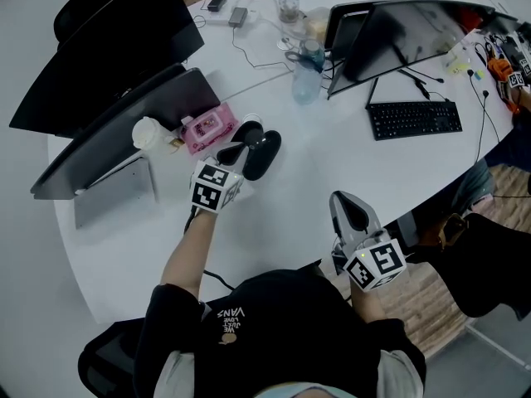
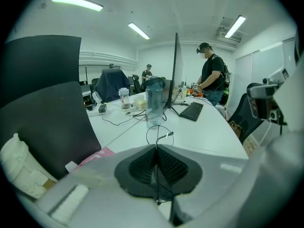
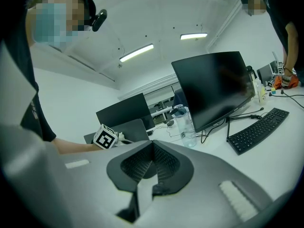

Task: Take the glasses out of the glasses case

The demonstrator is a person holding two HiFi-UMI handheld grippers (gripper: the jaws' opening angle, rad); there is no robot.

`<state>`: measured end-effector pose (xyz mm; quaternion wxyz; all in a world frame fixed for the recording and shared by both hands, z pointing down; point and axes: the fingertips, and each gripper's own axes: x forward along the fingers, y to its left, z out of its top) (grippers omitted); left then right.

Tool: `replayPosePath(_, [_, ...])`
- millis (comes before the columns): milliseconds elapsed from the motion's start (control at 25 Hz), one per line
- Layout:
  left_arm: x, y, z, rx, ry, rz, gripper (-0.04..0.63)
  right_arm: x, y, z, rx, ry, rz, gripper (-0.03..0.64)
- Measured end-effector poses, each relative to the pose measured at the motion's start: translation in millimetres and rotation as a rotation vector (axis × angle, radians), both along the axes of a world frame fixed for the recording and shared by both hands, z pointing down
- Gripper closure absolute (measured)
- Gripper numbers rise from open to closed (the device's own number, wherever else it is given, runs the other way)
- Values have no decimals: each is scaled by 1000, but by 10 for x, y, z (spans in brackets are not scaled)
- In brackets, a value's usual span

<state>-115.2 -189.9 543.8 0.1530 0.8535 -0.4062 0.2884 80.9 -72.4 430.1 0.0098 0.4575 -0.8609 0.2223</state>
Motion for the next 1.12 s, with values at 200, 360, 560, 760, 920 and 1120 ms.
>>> replayPosePath(200, [-41, 87, -121, 26, 13, -14, 586, -4, 34, -52, 14, 0, -7, 617])
replayPosePath(360, [-72, 175, -201, 41, 26, -23, 586, -35, 59, -88, 25, 1, -19, 617])
replayPosePath(560, [-130, 276, -294, 48, 59, -45, 586, -77, 90, -149, 36, 3, -33, 617])
replayPosePath(760, [-188, 380, -393, 71, 70, -62, 586, -121, 124, -190, 48, 4, -51, 617])
replayPosePath(920, [-231, 476, -481, 89, 81, -77, 586, -158, 155, -219, 54, 3, -65, 617])
replayPosePath(1120, [-266, 593, -579, 114, 98, -100, 586, -188, 177, -245, 61, 4, -84, 617])
